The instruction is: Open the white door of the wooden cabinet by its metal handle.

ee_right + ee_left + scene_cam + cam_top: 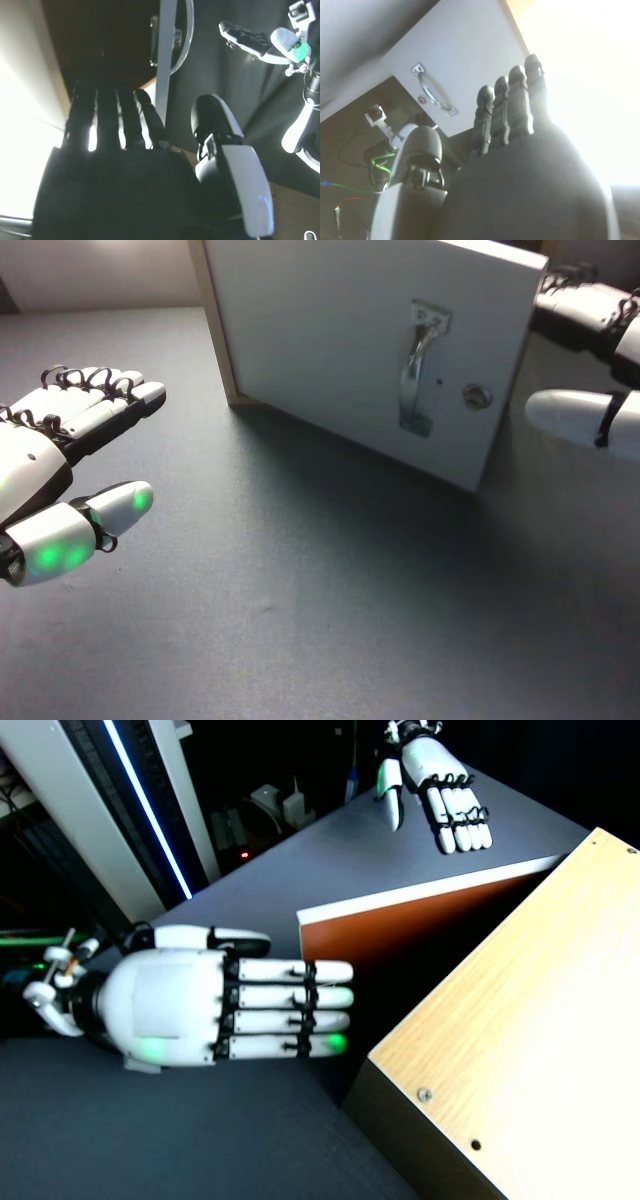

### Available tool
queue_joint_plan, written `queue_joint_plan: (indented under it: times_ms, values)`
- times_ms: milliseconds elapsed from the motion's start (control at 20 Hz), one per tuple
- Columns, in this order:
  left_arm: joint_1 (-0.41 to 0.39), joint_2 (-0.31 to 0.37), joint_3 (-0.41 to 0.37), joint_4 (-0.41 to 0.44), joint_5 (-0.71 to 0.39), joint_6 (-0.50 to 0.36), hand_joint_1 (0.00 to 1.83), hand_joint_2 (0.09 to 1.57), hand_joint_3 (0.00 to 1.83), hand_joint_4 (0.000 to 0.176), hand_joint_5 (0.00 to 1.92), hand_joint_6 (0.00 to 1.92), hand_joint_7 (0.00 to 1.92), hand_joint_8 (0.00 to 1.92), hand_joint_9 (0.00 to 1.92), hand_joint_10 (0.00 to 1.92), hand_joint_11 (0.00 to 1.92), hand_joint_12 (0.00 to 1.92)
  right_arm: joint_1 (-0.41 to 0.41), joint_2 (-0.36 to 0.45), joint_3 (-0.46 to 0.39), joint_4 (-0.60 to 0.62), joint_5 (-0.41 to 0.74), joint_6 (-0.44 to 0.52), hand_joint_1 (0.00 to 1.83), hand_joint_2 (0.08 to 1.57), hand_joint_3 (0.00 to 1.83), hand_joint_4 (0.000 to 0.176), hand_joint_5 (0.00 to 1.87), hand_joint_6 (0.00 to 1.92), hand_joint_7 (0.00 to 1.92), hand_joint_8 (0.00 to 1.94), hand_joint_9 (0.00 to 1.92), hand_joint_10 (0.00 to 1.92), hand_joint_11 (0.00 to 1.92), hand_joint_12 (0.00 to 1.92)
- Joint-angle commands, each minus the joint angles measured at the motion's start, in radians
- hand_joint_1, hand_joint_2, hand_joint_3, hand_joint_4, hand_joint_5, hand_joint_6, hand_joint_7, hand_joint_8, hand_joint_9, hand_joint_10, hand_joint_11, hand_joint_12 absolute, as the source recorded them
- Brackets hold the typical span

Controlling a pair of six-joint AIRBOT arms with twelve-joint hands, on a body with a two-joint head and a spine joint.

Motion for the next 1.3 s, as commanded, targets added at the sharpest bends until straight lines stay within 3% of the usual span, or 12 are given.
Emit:
queue_joint_plan:
  times_ms: [0, 100, 500, 650, 750, 900, 950, 1000, 1100, 1150, 1200, 1250]
  values:
    - [-0.002, -0.002, 0.004, -0.004, -0.133, -0.005, 0.07, 1.51, 0.00, 0.000, 0.13, 0.00, 0.09, 0.00, 0.07, 0.00, 0.08, 0.04, 0.009, 0.012, -0.004, 0.024, 0.142, 0.010, 0.28, 1.47, 0.00, 0.000, 0.00, 0.00, 0.00, 0.00, 0.00, 0.00, 0.00, 0.00]
    - [0.001, -0.001, 0.002, -0.007, -0.140, -0.005, 0.06, 1.52, 0.00, 0.000, 0.14, 0.00, 0.10, 0.01, 0.08, 0.01, 0.08, 0.04, 0.009, 0.015, -0.017, 0.004, 0.152, 0.019, 0.15, 1.43, 0.00, 0.000, 0.00, 0.00, 0.00, 0.00, 0.00, 0.00, 0.03, 0.01]
    - [0.015, 0.006, -0.003, -0.033, -0.175, -0.007, 0.12, 1.52, 0.00, 0.000, 0.14, 0.00, 0.08, 0.01, 0.08, 0.00, 0.09, 0.05, 0.009, 0.015, -0.040, -0.122, 0.165, 0.094, 0.24, 1.45, 0.00, 0.000, 0.02, 0.00, 0.01, 0.00, 0.01, 0.00, 0.09, 0.04]
    - [0.015, 0.008, -0.006, -0.050, -0.190, 0.007, 0.31, 1.52, 0.00, 0.000, 0.15, 0.00, 0.10, 0.00, 0.08, 0.00, 0.08, 0.06, 0.011, 0.012, -0.052, -0.161, 0.168, 0.095, 0.24, 1.47, 0.00, 0.000, 0.00, 0.00, 0.00, 0.00, 0.08, 0.01, 0.13, 0.19]
    - [0.015, 0.013, -0.004, -0.051, -0.192, 0.007, 0.07, 1.49, 0.00, 0.000, 0.11, 0.00, 0.08, 0.00, 0.06, 0.00, 0.06, 0.07, 0.012, -0.005, -0.052, -0.192, 0.168, 0.110, 0.16, 1.48, 0.00, 0.000, 0.01, 0.00, 0.00, 0.00, 0.00, 0.00, 0.00, 0.01]
    - [0.013, 0.017, -0.004, -0.052, -0.201, 0.009, 0.00, 1.42, 0.00, 0.000, 0.10, 0.00, 0.05, 0.00, 0.02, 0.00, 0.01, 0.05, 0.033, -0.030, -0.052, -0.243, 0.168, 0.127, 0.19, 1.49, 0.00, 0.000, 0.06, 0.01, 0.01, 0.00, 0.00, 0.00, 0.00, 0.00]
    - [0.013, 0.017, -0.004, -0.052, -0.201, 0.009, 0.15, 1.43, 0.02, 0.000, 0.11, 0.00, 0.05, 0.00, 0.04, 0.00, 0.01, 0.20, 0.045, -0.035, -0.053, -0.261, 0.168, 0.136, 0.21, 1.48, 0.00, 0.000, 0.09, 0.01, 0.06, 0.01, 0.02, 0.01, 0.05, 0.02]
    - [0.013, 0.017, -0.005, -0.052, -0.201, 0.010, 0.07, 1.35, 0.00, 0.000, 0.13, 0.00, 0.08, 0.00, 0.06, 0.00, 0.00, 0.27, 0.057, -0.042, -0.053, -0.281, 0.168, 0.144, 0.23, 1.47, 0.00, 0.000, 0.10, 0.01, 0.05, 0.00, 0.00, 0.00, 0.05, 0.02]
    - [0.013, 0.016, -0.006, -0.052, -0.197, 0.011, 0.17, 1.40, 0.01, 0.000, 0.14, 0.00, 0.09, 0.01, 0.05, 0.00, 0.00, 0.25, 0.077, -0.053, -0.053, -0.308, 0.168, 0.154, 0.22, 1.46, 0.00, 0.000, 0.13, 0.01, 0.07, 0.01, 0.02, 0.00, 0.06, 0.02]
    - [0.013, 0.016, -0.006, -0.053, -0.195, 0.011, 0.22, 1.39, 0.01, 0.000, 0.11, 0.01, 0.04, 0.00, 0.01, 0.00, 0.00, 0.05, 0.087, -0.060, -0.054, -0.319, 0.168, 0.157, 0.24, 1.46, 0.00, 0.000, 0.12, 0.00, 0.04, 0.00, 0.00, 0.00, 0.03, 0.01]
    - [0.013, 0.016, -0.006, -0.053, -0.194, 0.011, 0.03, 1.40, 0.01, 0.000, 0.07, 0.00, 0.01, 0.00, 0.00, 0.00, 0.00, 0.00, 0.093, -0.065, -0.054, -0.324, 0.168, 0.157, 0.31, 1.46, 0.00, 0.000, 0.06, 0.00, 0.01, 0.00, 0.00, 0.00, 0.02, 0.00]
    - [0.013, 0.016, -0.006, -0.053, -0.193, 0.011, 0.03, 1.40, 0.01, 0.000, 0.07, 0.00, 0.01, 0.00, 0.00, 0.00, 0.00, 0.00, 0.100, -0.071, -0.054, -0.332, 0.168, 0.157, 0.31, 1.46, 0.00, 0.000, 0.06, 0.00, 0.01, 0.00, 0.00, 0.00, 0.02, 0.00]
